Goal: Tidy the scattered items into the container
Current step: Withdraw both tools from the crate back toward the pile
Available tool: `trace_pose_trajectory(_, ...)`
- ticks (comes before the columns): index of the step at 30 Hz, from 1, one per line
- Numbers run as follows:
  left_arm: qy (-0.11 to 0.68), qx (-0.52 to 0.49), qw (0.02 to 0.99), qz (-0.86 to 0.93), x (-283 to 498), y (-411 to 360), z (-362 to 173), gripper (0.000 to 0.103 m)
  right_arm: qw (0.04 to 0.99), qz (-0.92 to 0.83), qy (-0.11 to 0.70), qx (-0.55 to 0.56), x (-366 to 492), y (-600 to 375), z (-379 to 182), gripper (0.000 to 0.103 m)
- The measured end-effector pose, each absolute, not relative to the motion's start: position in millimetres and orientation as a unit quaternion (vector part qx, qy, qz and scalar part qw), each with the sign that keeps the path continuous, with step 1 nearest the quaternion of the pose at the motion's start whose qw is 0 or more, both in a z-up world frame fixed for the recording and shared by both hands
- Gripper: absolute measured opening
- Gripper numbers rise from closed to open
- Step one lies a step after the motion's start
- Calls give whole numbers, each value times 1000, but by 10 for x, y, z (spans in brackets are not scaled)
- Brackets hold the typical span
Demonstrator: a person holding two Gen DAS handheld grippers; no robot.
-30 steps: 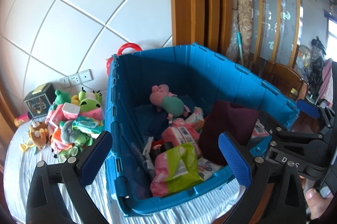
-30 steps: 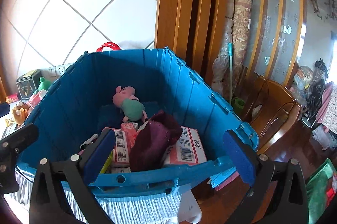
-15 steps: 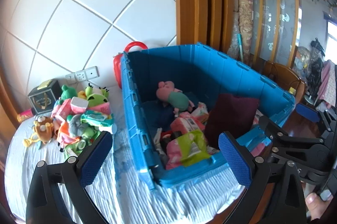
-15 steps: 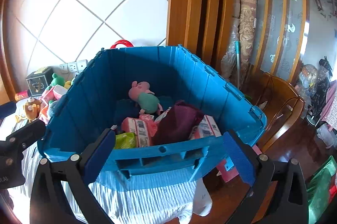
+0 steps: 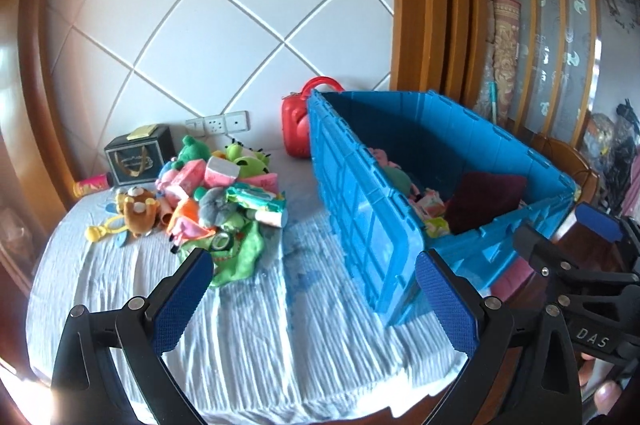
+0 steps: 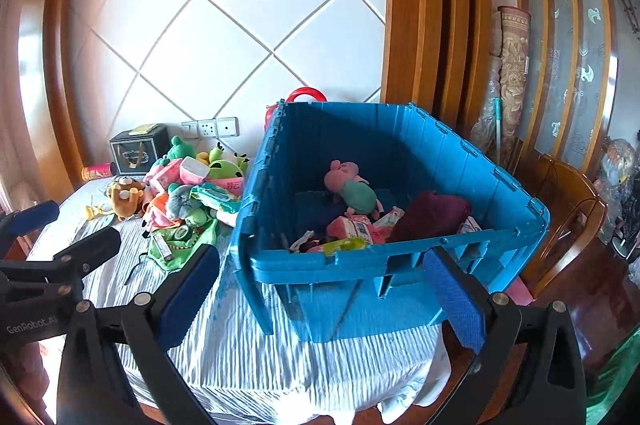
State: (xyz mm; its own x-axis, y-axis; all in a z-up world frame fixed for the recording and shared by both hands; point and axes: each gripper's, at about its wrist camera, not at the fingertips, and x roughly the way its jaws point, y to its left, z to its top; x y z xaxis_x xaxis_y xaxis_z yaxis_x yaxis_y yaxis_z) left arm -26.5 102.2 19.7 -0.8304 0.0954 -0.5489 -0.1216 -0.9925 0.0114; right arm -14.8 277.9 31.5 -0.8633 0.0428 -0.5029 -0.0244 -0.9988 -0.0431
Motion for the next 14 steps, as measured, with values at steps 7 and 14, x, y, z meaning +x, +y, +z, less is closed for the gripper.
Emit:
trace_pose_trajectory(7, 18, -280, 30, 959, -78, 726, 223, 102, 10, 968, -28, -251, 37, 2465, 401, 103)
trace_pose_trajectory(14, 9, -279, 16, 960, 37, 530, 235, 102, 9, 969, -31, -246, 101, 2341, 434, 103)
